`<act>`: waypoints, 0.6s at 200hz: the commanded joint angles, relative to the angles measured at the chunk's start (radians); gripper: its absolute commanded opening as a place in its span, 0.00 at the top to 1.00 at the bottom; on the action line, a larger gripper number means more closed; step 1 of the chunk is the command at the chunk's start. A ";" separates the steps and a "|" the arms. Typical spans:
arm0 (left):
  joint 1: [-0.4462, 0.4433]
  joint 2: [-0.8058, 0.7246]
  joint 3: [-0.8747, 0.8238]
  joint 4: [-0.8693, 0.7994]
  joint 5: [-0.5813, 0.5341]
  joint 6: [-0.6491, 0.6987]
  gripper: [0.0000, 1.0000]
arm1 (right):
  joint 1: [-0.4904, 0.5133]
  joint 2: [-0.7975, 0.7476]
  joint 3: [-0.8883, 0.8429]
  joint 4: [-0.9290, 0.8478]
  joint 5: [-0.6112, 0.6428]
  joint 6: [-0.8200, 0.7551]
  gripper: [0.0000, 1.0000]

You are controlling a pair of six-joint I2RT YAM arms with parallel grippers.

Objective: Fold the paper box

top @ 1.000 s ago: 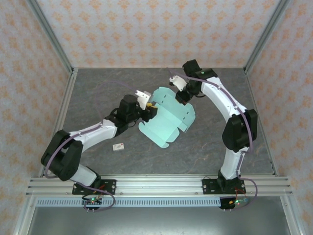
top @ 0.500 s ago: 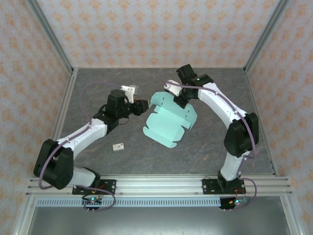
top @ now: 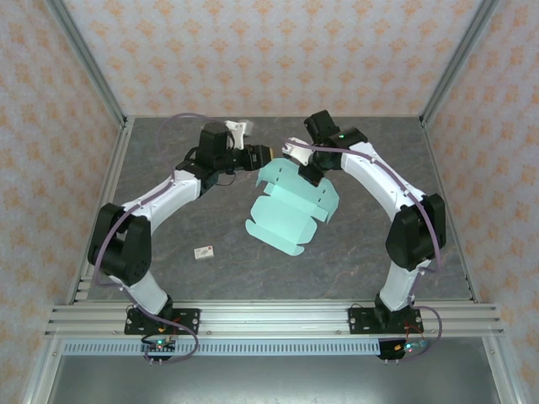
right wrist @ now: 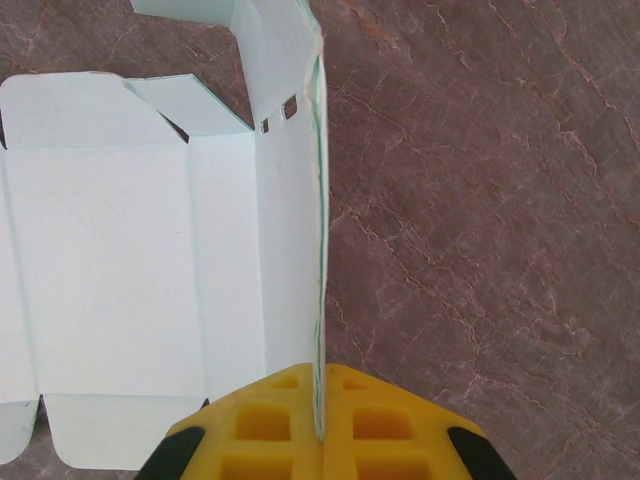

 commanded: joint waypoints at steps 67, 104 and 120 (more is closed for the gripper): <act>-0.026 0.043 0.031 0.057 0.097 -0.068 0.63 | 0.001 0.018 0.030 -0.010 -0.004 0.033 1.00; -0.028 0.040 0.013 0.098 0.103 -0.113 0.66 | 0.000 0.028 0.041 -0.016 0.007 0.041 1.00; -0.028 0.043 0.014 0.091 0.105 -0.118 0.67 | -0.001 0.031 0.047 -0.018 0.004 0.048 1.00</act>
